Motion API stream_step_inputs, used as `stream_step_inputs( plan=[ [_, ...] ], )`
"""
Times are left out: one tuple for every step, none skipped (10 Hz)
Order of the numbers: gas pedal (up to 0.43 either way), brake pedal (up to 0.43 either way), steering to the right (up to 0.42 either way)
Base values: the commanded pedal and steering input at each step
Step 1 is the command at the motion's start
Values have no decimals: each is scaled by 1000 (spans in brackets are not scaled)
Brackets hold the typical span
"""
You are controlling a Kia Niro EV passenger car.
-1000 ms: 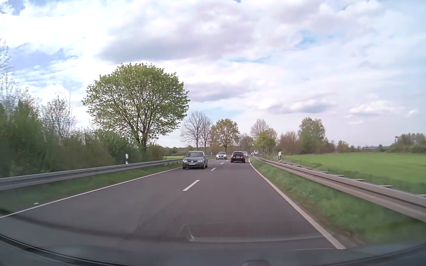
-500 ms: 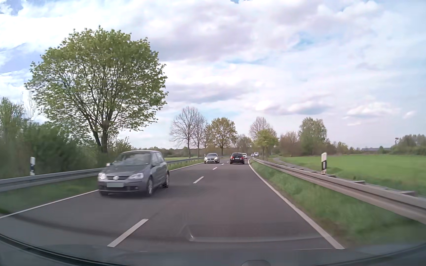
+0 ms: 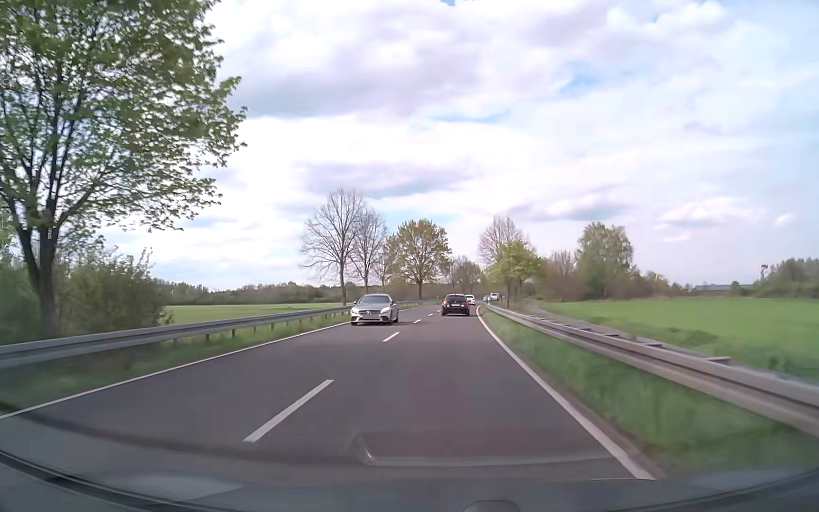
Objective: Follow the waypoints while adhering to traffic rules and regulations
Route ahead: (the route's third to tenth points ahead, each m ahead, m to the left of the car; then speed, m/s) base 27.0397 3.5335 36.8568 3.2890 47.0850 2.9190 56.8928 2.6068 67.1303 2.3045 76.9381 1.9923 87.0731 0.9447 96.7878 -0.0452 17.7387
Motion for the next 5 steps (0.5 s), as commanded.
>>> stream_step_inputs(
  plan=[
    [118,0,3],
    [118,0,4],
    [118,0,3],
    [118,0,3],
    [118,0,2]
  ],
)
